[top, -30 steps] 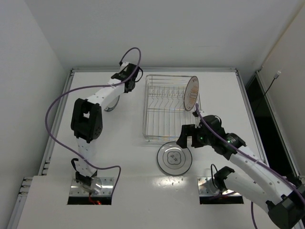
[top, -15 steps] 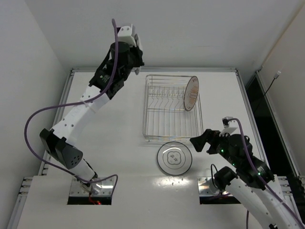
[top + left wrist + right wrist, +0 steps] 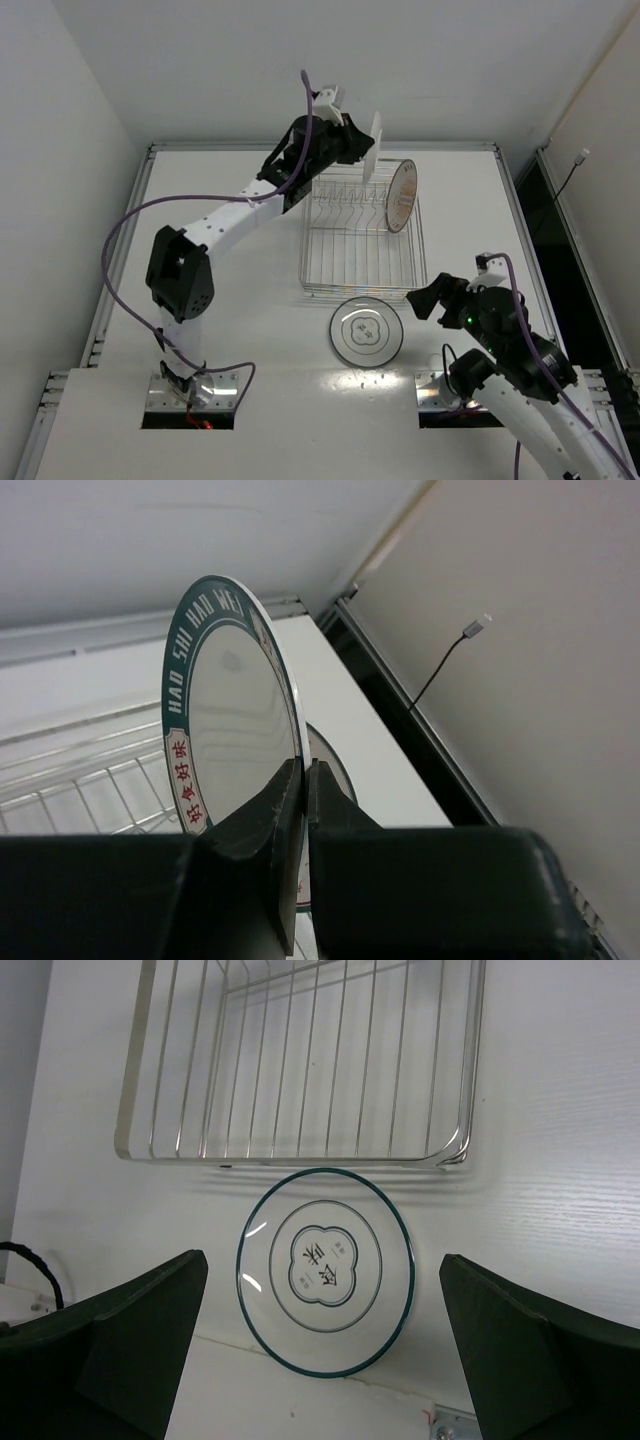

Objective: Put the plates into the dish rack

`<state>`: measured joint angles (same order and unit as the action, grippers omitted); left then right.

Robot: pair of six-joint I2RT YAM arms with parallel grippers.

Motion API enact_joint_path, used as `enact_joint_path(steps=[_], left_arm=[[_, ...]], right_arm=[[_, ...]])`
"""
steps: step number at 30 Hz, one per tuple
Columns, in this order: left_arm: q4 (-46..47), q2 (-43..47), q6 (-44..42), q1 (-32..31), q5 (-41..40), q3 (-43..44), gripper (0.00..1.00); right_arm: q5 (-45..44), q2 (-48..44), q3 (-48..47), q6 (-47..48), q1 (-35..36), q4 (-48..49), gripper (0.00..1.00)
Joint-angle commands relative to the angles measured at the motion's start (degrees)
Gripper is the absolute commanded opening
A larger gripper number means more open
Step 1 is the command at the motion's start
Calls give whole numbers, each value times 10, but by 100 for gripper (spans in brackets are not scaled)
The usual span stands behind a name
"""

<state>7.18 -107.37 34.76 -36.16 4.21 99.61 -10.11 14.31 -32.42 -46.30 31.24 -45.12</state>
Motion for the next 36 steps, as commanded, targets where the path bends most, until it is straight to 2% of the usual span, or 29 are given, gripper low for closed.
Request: enact_joint_path(steps=[1,9,24,30,31,33,34,36], left_arm=[[131,-16,76,-10,30,21,0],[203,-43,144,-34,10,-40,0],[203,-26,151,-60,-75,-155,0],[152,-31,114,-77,-90,-139,2],[140,-31,108,-77,-90,-118,18],[109,-36,102,-77,-71,-98,37],[103,-36,97,-77,-63,-91,56],[77,-28,97,-77,-63,-82,71]], right_arm=[[-15,-4,3,-12,-1,7,100],[-15,-20,8,-12,-1,1,100],[-15,-20,8,-12,-1,1,100],[-15,-20,8,-12,-1,1,100],[-15,-20,1,-6,-1,1,100],[-25,-20,-5,-6,-1,-6,100],[-32,-20,-15,-6,-1,-15,100],[-58,2,-39,-6,-1,-34,100]])
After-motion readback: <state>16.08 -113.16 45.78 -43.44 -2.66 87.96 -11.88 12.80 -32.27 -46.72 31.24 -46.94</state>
